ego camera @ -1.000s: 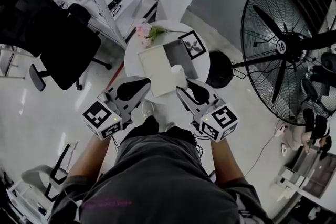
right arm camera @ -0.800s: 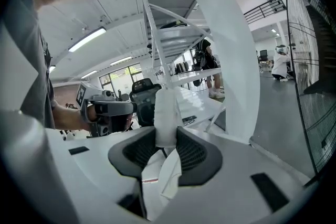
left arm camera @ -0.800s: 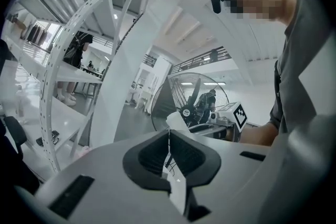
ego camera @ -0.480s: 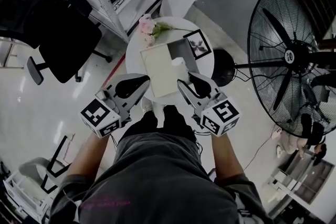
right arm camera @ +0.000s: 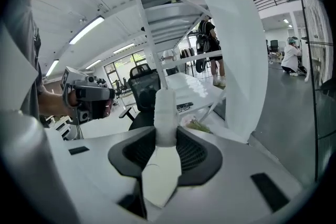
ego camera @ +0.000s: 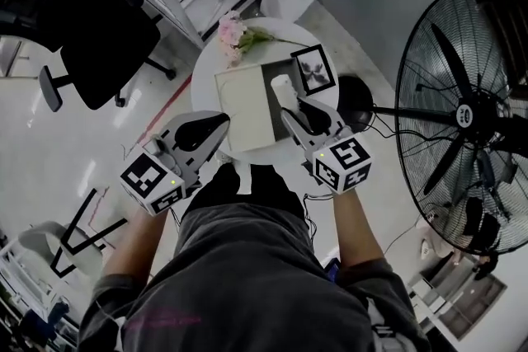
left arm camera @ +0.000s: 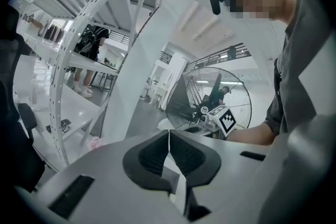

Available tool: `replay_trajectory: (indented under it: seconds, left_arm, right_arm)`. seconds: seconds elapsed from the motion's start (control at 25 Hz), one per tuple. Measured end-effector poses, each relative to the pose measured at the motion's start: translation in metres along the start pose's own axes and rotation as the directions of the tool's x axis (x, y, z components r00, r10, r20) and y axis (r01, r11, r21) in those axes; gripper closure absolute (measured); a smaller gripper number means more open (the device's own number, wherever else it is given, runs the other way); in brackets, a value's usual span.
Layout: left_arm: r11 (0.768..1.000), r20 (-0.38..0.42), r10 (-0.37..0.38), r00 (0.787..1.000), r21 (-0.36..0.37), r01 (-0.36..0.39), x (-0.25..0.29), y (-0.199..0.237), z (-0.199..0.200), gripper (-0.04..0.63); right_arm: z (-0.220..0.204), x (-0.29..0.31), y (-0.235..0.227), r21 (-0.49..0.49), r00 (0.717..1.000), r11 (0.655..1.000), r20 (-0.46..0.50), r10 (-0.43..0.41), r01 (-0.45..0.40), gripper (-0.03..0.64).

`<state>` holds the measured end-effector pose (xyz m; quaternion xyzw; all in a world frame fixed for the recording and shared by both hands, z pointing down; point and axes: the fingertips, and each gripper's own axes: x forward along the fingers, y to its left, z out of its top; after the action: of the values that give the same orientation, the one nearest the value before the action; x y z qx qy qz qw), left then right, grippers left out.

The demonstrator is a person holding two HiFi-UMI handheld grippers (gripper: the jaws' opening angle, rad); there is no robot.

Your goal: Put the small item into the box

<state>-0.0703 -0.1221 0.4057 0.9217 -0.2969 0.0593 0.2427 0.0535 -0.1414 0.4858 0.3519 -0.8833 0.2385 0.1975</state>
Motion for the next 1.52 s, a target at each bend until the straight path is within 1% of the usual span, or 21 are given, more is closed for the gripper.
replay_trajectory:
  seconds: [0.24,0.44,0.76,0.92,1.08,1.2,1.28,1.4,1.52]
  left_arm:
    - [0.997,-0.014,0.063,0.998,-0.043,-0.064,0.023,0.006,-0.010,0.572]
    - [0.990,-0.025,0.117,0.993,-0.078,-0.118,0.036,0.006,-0.021,0.572]
    - [0.976,-0.035,0.182,0.983,-0.118,-0.185,0.044,0.015,-0.037,0.572]
    - [0.967,-0.051,0.208,0.977,-0.136,-0.214,0.042,0.020,-0.047,0.572]
    - [0.960,-0.057,0.228,0.972,-0.152,-0.234,0.040,0.025,-0.053,0.572]
    - [0.957,-0.057,0.236,0.970,-0.162,-0.242,0.040,0.027,-0.056,0.572]
    - [0.954,-0.062,0.241,0.969,-0.169,-0.248,0.040,0.028,-0.059,0.572]
    - [0.951,-0.066,0.247,0.967,-0.176,-0.255,0.038,0.030,-0.062,0.572]
    - [0.949,-0.068,0.252,0.965,-0.179,-0.260,0.037,0.032,-0.064,0.572]
  right_arm:
    - [-0.029,0.029,-0.040,-0.012,0.994,0.999,-0.102,0.041,-0.043,0.488]
    - [-0.055,0.053,-0.065,-0.047,0.979,0.995,-0.188,0.078,-0.088,0.488]
    - [-0.090,0.091,-0.097,-0.129,0.950,0.983,-0.302,0.083,-0.127,0.488]
    - [-0.110,0.104,-0.107,-0.197,0.927,0.971,-0.371,0.055,-0.136,0.488]
    - [-0.123,0.115,-0.110,-0.293,0.895,0.945,-0.446,0.002,-0.148,0.488]
    - [-0.134,0.123,-0.115,-0.383,0.862,0.909,-0.503,-0.055,-0.166,0.488]
    - [-0.140,0.128,-0.117,-0.428,0.846,0.886,-0.527,-0.082,-0.181,0.488]
    - [-0.148,0.135,-0.118,-0.479,0.827,0.856,-0.549,-0.117,-0.197,0.488]
    - [-0.154,0.139,-0.121,-0.507,0.812,0.838,-0.565,-0.145,-0.203,0.488]
